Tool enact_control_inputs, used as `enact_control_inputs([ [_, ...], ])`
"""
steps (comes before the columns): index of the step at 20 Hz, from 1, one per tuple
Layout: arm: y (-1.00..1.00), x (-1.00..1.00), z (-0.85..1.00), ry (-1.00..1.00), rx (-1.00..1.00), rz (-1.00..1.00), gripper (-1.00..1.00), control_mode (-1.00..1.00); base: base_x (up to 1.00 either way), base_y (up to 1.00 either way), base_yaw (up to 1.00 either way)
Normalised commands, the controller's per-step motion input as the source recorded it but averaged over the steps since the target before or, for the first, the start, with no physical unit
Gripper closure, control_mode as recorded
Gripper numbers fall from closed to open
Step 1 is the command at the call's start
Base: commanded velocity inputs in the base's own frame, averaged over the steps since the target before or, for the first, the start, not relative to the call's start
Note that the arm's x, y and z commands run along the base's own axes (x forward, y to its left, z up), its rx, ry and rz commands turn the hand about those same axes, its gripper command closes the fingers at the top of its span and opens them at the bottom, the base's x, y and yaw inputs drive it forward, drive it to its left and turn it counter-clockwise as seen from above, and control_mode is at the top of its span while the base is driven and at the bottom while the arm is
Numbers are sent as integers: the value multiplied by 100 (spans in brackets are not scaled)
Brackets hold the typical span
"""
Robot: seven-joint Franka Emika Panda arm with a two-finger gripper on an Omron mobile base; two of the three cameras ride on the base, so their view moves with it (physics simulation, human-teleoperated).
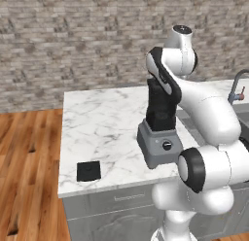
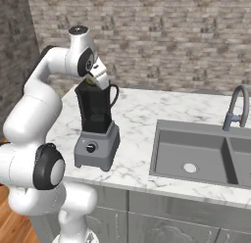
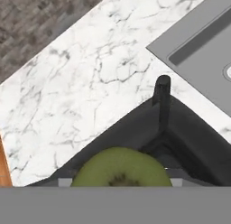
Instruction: Open the blender lid, put the kiwi in the blender, close the lid, and start the blender.
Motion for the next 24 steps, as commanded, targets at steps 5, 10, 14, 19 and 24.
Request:
enact_control_inputs([
  [5, 0, 43, -53, 15, -12, 16, 100, -100, 0, 0, 0],
  [10, -2, -2, -62, 5, -11, 15, 100, -100, 0, 0, 0],
  [14, -11, -11, -47, 3, -3, 17, 100, -100, 0, 0, 0],
  [19, -9, -61, -19, 0, 0, 13, 100, -100, 0, 0, 0],
  [24, 4, -33, -45, 10, 0, 14, 100, -100, 0, 0, 0],
])
